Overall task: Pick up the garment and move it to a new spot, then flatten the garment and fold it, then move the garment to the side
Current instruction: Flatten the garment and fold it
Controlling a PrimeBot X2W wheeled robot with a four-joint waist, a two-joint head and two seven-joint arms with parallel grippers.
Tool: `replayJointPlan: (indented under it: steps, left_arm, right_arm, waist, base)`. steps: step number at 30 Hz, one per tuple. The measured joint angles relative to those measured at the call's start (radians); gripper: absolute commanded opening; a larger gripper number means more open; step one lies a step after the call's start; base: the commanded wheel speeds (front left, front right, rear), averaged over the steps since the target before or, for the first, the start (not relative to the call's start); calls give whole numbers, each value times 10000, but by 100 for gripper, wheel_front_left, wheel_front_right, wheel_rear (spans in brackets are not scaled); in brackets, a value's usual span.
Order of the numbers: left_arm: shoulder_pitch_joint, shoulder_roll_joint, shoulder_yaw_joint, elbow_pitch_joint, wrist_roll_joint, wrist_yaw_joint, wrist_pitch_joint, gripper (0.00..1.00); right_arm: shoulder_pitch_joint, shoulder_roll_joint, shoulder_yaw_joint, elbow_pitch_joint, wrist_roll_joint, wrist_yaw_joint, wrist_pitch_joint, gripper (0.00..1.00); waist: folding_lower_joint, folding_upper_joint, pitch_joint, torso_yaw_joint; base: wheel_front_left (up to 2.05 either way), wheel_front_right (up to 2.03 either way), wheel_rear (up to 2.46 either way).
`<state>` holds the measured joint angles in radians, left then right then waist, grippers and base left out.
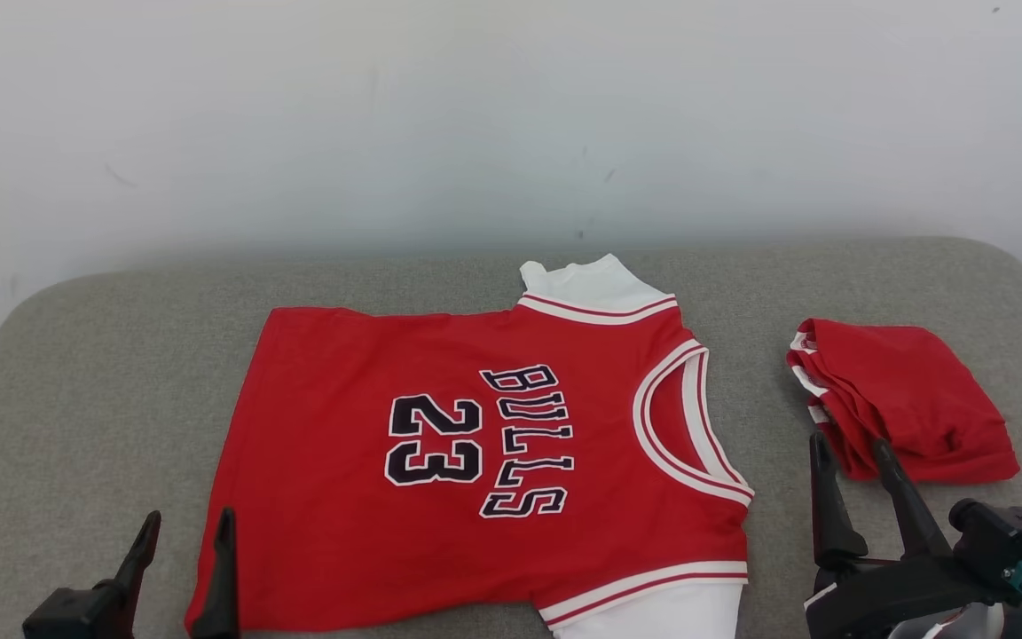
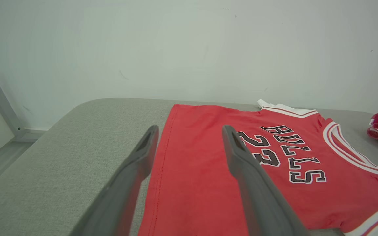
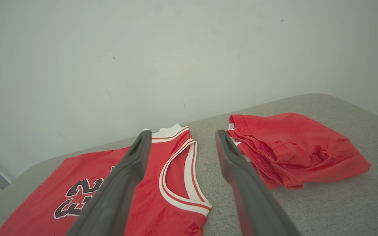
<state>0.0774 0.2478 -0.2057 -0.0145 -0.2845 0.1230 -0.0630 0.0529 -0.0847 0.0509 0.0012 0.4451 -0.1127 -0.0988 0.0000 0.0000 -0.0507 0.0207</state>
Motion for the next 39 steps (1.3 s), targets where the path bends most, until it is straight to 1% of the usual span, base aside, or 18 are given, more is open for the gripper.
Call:
replayJointPlan:
  steps: [2, 12, 17, 21, 22, 25, 29, 34, 36, 39]
  left_arm:
    - [0, 4, -6, -8, 63, 0, 13, 100]
    - [2, 82, -19, -159, 219, 0, 272, 100]
    - [215, 336, -180, -119, 230, -58, 851, 100]
    - [535, 690, -573, 316, 230, -466, 1499, 100]
    - [564, 920, -685, 529, 232, -690, 1764, 100]
    - [561, 1170, -686, 920, 232, -813, 2119, 100]
    - [491, 1202, -694, 1346, 201, -984, 2487, 100]
    - [-81, 1160, -677, 1946, 92, -1145, 2790, 100]
    - [-319, 1101, -654, 2123, 52, -1143, 2901, 100]
    - [-577, 991, -646, 2366, 21, -1143, 3035, 100]
  right_arm:
    - [0, 2, 4, 31, 0, 73, -73, 100]
    - [4, 27, 17, 2, 109, 115, -107, 100]
    - [181, 13, 376, 84, 309, 169, 786, 100]
    - [815, -94, 880, 291, 288, 173, 1768, 100]
    - [993, -211, 1057, 291, 211, 161, 2211, 100]
    - [1104, -305, 1216, 274, 144, 151, 2826, 100]
    - [1137, -297, 1356, 238, 146, 104, 3545, 100]
    - [1233, -295, 1377, 251, 146, 56, 4232, 100]
    - [1236, -295, 1373, 253, 140, -21, 4487, 100]
    - [1236, -295, 1365, 261, 90, -31, 4821, 100]
  waist:
    - [0, 0, 10, 10]
    - [0, 0, 98, 61]
    - [0, 0, 139, 81]
    - [0, 0, 253, 101]
    - [0, 0, 319, 118]
    - [0, 0, 458, 132]
    - [1, 0, 694, 133]
    - [2, 0, 1009, 131]
    - [2, 0, 1122, 139]
    - [2, 0, 1269, 167]
  base:
    - [0, 0, 0]
    - [0, 0, 0]
    - [0, 0, 0]
    - [0, 0, 0]
    - [0, 0, 0]
    - [0, 0, 0]
    - [0, 0, 0]
    - [0, 0, 0]
    - [0, 0, 0]
    - [0, 0, 0]
